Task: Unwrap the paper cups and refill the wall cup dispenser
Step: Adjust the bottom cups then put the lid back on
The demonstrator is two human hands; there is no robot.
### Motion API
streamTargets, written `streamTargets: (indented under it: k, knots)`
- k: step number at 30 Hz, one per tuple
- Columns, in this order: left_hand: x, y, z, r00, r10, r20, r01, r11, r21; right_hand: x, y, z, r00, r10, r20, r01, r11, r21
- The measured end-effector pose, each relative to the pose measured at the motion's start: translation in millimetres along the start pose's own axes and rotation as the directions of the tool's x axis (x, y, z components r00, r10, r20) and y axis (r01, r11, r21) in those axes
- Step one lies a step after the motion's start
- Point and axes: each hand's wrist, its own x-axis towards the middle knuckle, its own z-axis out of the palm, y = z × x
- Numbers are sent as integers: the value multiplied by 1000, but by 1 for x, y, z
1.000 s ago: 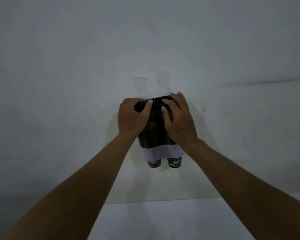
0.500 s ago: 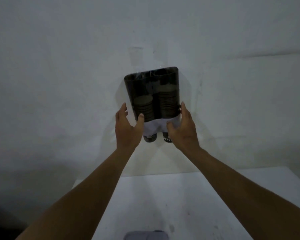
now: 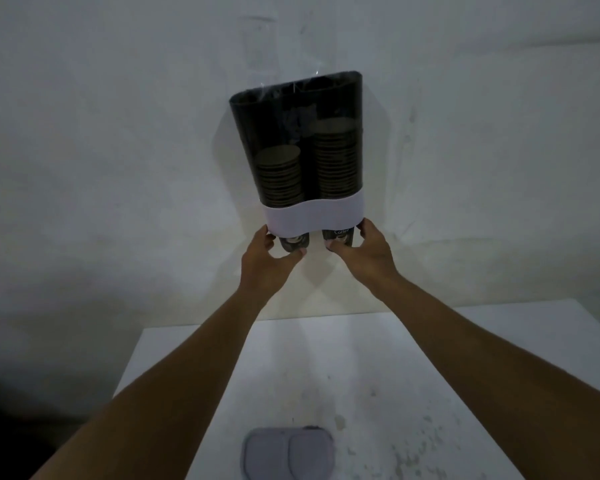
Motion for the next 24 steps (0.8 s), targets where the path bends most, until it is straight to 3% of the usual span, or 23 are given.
streamTargets:
  k: [6, 9, 17, 24]
  knots:
    - [18, -7, 15, 997, -82, 17, 83, 961, -265, 13, 3, 11, 1000, -6, -1, 6, 978, 206]
    - [23, -10, 21, 997, -78, -10, 71, 946, -317, 16, 9, 12, 1000, -18, -19, 22, 971, 239]
    - [23, -16, 24, 999, -37, -39, 25, 960, -280, 19, 19, 20, 994, -74, -85, 87, 983, 162]
    - [22, -18, 25, 997, 40, -62, -46, 994, -95, 16, 27, 22, 985, -97, -145, 111, 989, 93]
